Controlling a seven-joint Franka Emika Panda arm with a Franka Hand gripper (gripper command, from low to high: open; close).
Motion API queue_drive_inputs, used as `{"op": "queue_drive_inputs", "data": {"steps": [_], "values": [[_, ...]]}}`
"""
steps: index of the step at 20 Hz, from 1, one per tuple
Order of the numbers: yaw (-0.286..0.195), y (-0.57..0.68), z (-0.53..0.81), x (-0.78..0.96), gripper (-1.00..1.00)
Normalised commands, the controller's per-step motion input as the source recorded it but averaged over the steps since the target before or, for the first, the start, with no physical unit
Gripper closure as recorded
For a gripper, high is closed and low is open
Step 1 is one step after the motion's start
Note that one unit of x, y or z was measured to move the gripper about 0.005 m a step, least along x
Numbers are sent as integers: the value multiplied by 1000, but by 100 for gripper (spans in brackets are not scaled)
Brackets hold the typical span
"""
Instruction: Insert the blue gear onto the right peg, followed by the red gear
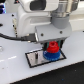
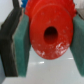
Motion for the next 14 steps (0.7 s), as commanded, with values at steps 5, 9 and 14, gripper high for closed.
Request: {"op": "queue_drive_inputs", "data": {"steps": [5,9,14], "values": [[0,-116,34,216,100],[0,-1,139,129,100],[0,39,68,30,100]]}}
